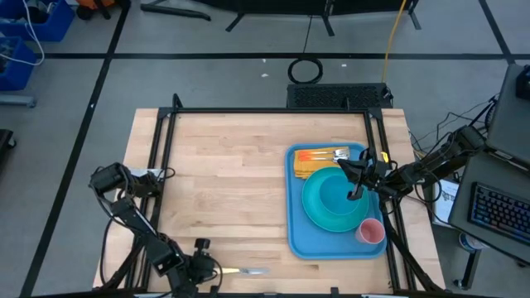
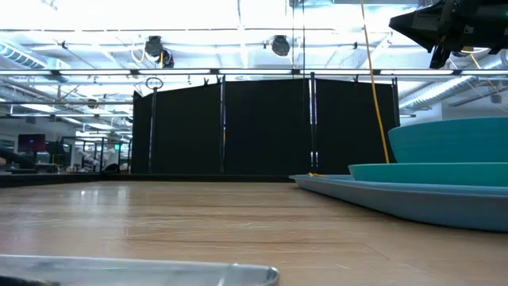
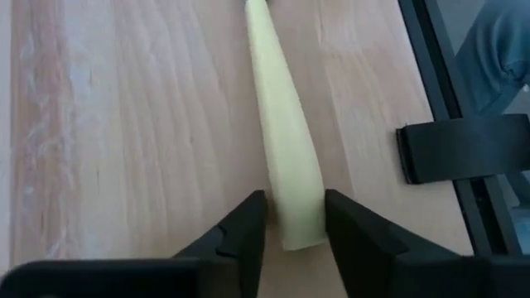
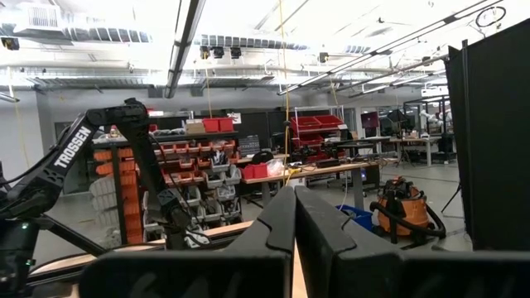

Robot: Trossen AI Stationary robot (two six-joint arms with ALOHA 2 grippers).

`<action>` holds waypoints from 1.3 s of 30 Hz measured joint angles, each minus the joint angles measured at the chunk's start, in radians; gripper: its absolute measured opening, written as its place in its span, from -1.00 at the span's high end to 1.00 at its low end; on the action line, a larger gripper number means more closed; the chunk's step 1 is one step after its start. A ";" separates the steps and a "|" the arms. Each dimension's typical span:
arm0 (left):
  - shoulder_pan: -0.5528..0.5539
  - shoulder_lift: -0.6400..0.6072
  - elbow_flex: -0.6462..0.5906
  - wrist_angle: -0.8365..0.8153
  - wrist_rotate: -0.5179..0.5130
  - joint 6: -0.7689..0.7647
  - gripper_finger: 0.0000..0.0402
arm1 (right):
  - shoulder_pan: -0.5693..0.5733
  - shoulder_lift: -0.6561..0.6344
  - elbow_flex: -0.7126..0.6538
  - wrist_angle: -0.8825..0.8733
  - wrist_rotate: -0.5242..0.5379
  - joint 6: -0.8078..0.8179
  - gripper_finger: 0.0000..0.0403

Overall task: Set up tray
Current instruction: Put the light yellow knife on the napkin to the left of the blue plate

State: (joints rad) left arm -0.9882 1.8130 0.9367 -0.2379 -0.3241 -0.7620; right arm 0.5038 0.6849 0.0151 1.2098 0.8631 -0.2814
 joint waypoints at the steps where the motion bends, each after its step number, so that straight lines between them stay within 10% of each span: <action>1: 0.002 0.000 0.000 -0.001 -0.001 0.000 0.41 | 0.000 0.000 0.000 0.000 0.000 0.000 1.00; 21: 0.040 -0.050 0.000 -0.101 -0.125 0.061 0.61 | 0.000 0.000 0.000 -0.002 0.000 0.000 1.00; 39: 0.354 -0.321 0.000 -0.256 -0.214 0.348 0.61 | 0.000 0.000 0.000 -0.018 0.000 0.000 1.00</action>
State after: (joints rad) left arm -0.6338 1.4918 0.9367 -0.4934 -0.5380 -0.4137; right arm 0.5039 0.6846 0.0154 1.1915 0.8627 -0.2816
